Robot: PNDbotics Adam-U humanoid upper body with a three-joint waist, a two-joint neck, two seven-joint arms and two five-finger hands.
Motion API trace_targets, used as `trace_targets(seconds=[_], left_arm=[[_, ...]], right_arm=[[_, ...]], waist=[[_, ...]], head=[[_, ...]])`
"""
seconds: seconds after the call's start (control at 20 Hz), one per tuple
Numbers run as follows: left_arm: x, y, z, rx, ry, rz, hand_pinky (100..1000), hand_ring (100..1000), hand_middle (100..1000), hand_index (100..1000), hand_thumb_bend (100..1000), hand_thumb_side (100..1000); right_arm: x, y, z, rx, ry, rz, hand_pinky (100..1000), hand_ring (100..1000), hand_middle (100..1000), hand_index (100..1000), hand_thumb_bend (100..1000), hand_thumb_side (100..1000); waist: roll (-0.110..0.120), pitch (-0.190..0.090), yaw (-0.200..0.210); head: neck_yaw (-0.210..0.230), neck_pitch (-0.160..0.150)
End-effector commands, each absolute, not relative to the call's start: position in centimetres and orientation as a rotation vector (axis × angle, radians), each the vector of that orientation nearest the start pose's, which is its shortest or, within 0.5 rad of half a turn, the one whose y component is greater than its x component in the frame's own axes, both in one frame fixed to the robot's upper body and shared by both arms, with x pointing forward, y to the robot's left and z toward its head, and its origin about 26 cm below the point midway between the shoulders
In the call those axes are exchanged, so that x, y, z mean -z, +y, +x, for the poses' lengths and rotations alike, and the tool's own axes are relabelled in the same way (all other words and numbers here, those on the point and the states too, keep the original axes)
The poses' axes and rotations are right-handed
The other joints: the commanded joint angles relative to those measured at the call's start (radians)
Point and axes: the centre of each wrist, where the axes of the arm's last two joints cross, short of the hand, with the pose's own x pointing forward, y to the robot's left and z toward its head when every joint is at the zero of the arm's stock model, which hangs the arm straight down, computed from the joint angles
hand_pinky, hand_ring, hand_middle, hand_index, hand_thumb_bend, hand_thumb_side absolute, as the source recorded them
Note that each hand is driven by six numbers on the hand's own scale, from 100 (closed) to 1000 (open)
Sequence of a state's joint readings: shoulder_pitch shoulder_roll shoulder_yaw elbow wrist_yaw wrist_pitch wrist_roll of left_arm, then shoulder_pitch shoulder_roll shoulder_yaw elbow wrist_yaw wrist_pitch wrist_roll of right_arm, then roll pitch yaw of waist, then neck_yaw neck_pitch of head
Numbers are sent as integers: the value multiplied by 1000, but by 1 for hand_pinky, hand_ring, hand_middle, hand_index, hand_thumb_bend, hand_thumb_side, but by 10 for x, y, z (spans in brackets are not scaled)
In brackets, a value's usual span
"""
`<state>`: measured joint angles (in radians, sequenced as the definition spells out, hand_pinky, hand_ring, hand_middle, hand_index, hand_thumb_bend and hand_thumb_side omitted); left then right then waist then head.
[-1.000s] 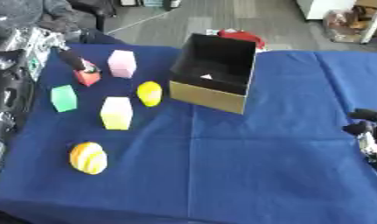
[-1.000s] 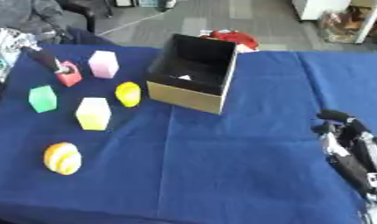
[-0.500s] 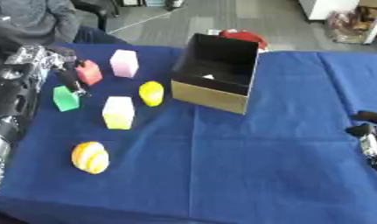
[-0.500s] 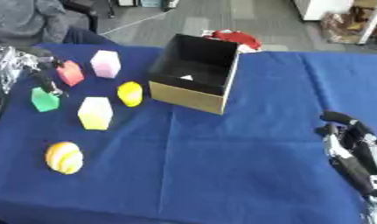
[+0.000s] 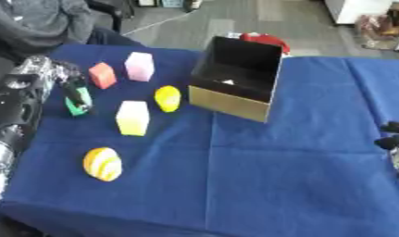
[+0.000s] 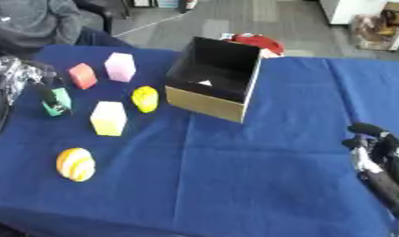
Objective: Pick up objects on the table and place them in the box.
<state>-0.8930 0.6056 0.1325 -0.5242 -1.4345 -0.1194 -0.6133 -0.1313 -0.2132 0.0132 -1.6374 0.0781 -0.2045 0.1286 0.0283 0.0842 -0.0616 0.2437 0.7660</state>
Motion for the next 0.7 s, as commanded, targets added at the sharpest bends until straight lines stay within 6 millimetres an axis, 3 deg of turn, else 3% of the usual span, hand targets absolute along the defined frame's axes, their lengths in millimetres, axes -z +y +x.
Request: trace_targets(seconds=[0.05,0.35,0.55,0.7], left_arm=[[-151,460,444,1335,-414,987,849,817,819,906,596,437],[-144,463,441,1307,-409,1010,818,737,728,826,470,388],[-142,464,440,1285,-411,1033,752,554,500,666,399,341],[-153,462,443,1259,-467,1079,725,491,407,601,305,302]], right_arm=[[-58,-279,310,-445,-1946,-112,760,669,737,802,100,435],[-57,-280,310,-442,-1941,-119,760,669,737,802,100,433],[-57,-280,310,-442,-1938,-120,760,669,737,802,100,431],[-56,-281,309,-439,-1935,-125,760,669,737,802,100,431]], waist=[[14,-29,0],[14,-29,0],[14,-29,-1],[14,-30,0]], head=[[5,4],[5,4],[1,4],[0,4]])
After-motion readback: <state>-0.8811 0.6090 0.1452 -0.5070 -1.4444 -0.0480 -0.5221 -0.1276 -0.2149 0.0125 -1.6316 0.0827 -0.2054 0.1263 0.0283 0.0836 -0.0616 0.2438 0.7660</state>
